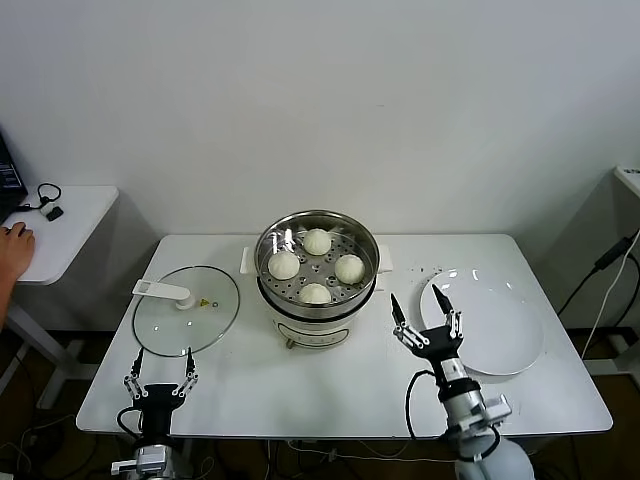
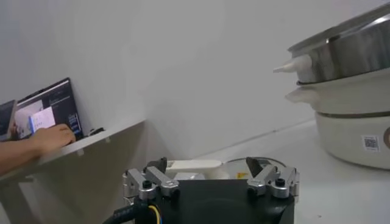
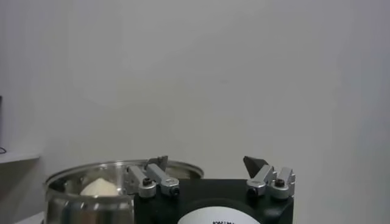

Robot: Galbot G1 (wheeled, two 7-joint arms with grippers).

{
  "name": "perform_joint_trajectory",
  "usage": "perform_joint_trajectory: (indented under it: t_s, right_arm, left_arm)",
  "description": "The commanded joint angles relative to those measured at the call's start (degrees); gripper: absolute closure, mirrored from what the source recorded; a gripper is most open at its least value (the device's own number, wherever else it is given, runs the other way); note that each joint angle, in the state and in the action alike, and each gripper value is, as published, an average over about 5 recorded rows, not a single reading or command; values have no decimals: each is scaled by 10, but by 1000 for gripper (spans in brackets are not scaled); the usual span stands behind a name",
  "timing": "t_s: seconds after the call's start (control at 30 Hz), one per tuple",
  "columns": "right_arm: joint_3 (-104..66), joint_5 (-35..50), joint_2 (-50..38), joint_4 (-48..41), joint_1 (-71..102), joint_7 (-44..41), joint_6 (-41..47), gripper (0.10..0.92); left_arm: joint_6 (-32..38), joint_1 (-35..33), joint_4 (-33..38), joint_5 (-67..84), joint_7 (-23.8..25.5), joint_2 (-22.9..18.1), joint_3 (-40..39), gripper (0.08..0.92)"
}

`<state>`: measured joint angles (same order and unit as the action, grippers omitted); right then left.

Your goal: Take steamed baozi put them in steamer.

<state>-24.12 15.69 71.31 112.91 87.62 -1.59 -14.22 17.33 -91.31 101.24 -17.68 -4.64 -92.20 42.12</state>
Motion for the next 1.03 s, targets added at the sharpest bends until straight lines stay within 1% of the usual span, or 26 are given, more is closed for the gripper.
perform_joint_trajectory:
  t_s: [0.03, 1.03]
  right_arm:
    - [-20, -38, 82, 4, 109, -10, -56, 203]
    - [10, -40, 65, 2, 123, -9, -66, 203]
  left_arm:
    - [1, -1, 0, 0, -1, -28, 1, 177]
    - [2, -1, 3, 2, 1, -28, 3, 177]
